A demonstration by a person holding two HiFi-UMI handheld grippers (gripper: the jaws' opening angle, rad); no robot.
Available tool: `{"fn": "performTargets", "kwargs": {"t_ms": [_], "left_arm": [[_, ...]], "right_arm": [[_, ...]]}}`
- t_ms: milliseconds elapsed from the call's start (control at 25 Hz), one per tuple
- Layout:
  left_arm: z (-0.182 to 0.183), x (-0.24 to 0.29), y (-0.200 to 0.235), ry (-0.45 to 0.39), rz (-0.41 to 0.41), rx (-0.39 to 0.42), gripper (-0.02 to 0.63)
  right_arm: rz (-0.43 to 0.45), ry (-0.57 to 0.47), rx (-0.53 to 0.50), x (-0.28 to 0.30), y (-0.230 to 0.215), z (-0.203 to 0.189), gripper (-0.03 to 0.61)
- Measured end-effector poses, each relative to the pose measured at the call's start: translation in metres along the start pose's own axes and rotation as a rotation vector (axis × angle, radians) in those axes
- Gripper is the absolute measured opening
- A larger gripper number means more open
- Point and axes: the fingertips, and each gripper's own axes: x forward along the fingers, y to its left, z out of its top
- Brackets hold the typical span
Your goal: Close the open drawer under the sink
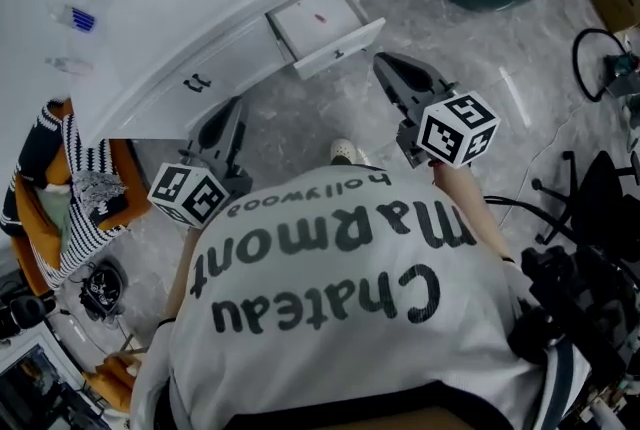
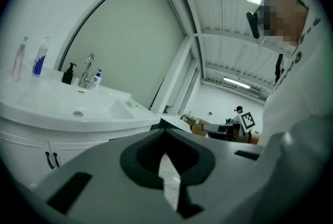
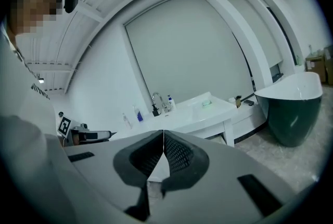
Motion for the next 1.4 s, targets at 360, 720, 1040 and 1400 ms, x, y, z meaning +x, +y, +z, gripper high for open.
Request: {"fn": "performTargets", "kwargs": {"t_ms": [360, 720, 1040, 1400], "left_arm": [[0.008, 0.010, 0.003, -0.034, 0.022, -0.010, 0.008], [0.016, 0.062, 0.011, 0.001, 0.060, -0.011, 0.008], [0.008, 0.087, 0.004, 0.075, 0.017, 0.007, 0.008], [-0.026, 0.102, 0.007, 0.233, 0.092, 0.004, 0.008]], "right_arm": [[0.035, 0.060, -0.023, 0.014, -0.006, -0.006, 0.011], [0.023, 0.070, 0.041, 0.042, -0.077, 0.007, 0.011], [0.026, 0.102, 0.051, 0.039, -0.084, -0.013, 0.011], [0.055, 0.117, 0.063, 0.039, -0.097, -0.044, 0.012]]}}
